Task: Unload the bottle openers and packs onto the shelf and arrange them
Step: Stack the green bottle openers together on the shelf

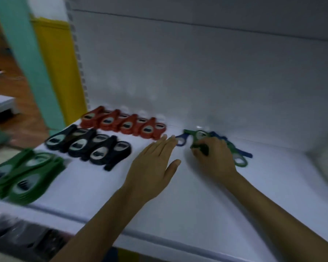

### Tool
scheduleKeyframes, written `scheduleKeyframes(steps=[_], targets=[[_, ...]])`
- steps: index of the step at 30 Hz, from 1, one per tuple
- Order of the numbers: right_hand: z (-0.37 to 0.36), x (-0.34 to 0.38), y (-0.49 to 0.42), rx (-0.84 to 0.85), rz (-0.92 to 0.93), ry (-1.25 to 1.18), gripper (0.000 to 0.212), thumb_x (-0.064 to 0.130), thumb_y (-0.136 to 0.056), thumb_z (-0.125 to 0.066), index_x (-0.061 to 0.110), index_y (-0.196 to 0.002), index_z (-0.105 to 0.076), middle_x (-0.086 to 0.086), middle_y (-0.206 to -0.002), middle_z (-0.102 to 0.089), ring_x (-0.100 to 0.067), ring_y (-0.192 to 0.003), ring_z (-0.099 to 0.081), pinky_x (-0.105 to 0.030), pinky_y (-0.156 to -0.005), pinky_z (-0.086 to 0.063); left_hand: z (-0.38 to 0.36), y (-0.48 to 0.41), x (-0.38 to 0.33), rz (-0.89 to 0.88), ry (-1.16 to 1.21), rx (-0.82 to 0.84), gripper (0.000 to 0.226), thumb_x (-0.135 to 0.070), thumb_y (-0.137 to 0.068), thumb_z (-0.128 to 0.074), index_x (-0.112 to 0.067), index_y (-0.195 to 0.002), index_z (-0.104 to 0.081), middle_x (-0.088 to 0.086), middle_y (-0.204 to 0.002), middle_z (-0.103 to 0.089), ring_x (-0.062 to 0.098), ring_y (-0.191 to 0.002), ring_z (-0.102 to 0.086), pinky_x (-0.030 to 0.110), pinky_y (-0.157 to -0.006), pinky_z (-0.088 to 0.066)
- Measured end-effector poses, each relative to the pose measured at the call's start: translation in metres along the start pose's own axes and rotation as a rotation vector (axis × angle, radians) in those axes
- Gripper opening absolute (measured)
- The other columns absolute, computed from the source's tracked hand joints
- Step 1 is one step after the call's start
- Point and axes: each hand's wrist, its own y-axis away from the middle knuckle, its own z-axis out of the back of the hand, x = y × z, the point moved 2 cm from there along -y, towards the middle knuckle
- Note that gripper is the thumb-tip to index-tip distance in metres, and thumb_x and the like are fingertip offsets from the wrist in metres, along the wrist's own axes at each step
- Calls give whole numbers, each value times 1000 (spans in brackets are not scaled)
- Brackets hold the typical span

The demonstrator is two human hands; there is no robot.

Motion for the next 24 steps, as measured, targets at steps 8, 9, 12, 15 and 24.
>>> scheduleKeyframes(steps=[8, 9, 12, 15, 24], targets=[[10, -77, -9, -98, -272, -7, 32, 28, -89, -61, 14, -118, -60, -12, -113, -60, -30, -104, -53, -36, -83, -46, -63, -69, -31, 33, 210, 80, 43, -31, -96, -48, -16, -136, -44, 2, -135, -51, 16, -121, -45, 26, -96, -39], [13, -80, -9, -95, -273, -24, 33, 25, -88, -62, 15, -120, -60, -11, -113, -59, -29, -105, -53, -36, -83, -47, -68, -69, -31, 46, 241, 80, 39, -30, -96, -49, -17, -132, -48, 1, -130, -54, 15, -115, -48, 26, -91, -42], [24, -92, -9, -23, -304, 18, 28, 20, -86, -63, 17, -114, -62, -7, -106, -63, -25, -96, -56, -33, -74, -49, -74, -63, -21, 40, 324, 46, 28, -26, -93, -54, -19, -119, -58, -2, -116, -60, 12, -102, -53, 23, -83, -45], [30, -90, -7, -1, -302, 117, 15, 17, -85, -59, 15, -99, -64, -3, -88, -67, -18, -72, -57, -26, -55, -43, -75, -59, -16, 37, 384, 20, 23, -23, -91, -58, -21, -114, -62, -7, -108, -62, 7, -93, -56, 15, -79, -45], [18, -35, -2, 64, -362, -1491, 23, -1, -95, -45, 5, -102, -66, -11, -99, -73, -23, -89, -70, -32, -81, -58, -67, -65, -28, 107, 702, 122, 56, -58, -81, -41, -26, -126, -53, -25, -98, -61, -11, -91, -58, 5, -72, -45]])
